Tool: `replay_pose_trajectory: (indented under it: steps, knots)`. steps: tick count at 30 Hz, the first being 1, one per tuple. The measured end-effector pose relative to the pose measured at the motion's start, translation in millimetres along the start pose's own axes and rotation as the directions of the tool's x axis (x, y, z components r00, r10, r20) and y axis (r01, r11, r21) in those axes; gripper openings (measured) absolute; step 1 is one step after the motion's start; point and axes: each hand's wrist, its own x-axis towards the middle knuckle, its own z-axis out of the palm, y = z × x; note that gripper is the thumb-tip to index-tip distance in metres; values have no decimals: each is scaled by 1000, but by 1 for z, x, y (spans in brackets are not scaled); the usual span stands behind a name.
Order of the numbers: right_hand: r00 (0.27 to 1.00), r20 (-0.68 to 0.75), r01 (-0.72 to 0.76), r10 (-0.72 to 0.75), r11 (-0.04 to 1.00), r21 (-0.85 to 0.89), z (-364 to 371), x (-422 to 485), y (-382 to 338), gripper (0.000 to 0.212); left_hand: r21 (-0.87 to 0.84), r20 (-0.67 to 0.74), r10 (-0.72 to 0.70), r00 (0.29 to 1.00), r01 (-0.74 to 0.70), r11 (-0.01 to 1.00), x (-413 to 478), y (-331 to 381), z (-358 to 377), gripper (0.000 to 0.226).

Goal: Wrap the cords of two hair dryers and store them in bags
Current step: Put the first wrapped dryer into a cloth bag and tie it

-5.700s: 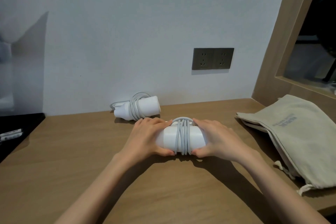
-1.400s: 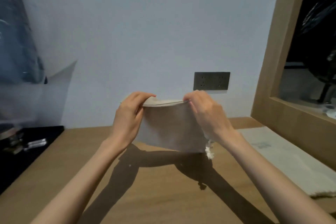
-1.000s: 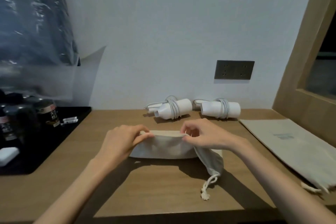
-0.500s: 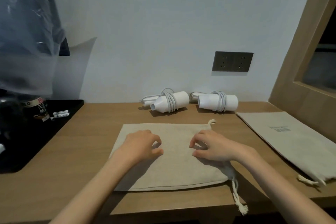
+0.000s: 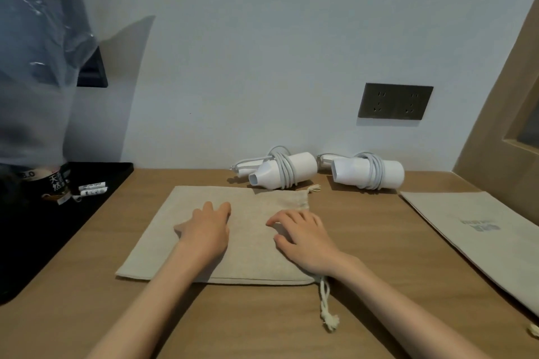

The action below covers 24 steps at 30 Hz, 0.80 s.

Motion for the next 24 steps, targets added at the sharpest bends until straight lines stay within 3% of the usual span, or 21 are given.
replay_pose_trajectory:
  steps: [4,8,12,19,22,24]
  knots:
    - [1000,-10,-18,20,995,100,2,11,-1,28,11,-52,-58,997,58,998,16,0,-3,25]
    - [974,-194,-62,120,958,281,-18,25,7,25,-29,-231,-26,973,20,999,35,14,5,31]
    - [929,-354,-84,109,993,85,-46,55,28,46,-134,-174,-46,984,22,991,51,21,26,42]
    - [993,-98,-79,60,977,-196,-52,115,58,88,-142,-197,20,980,-48,989,59,8,32,40]
    - [1000,-15,-25,22,963,-269,-45,132,66,95,-147,-195,42,980,-72,986,62,5,32,40]
    - [999,-32,17,-29,949,-315,-41,138,71,94,-156,-194,47,980,-78,985,64,3,32,40]
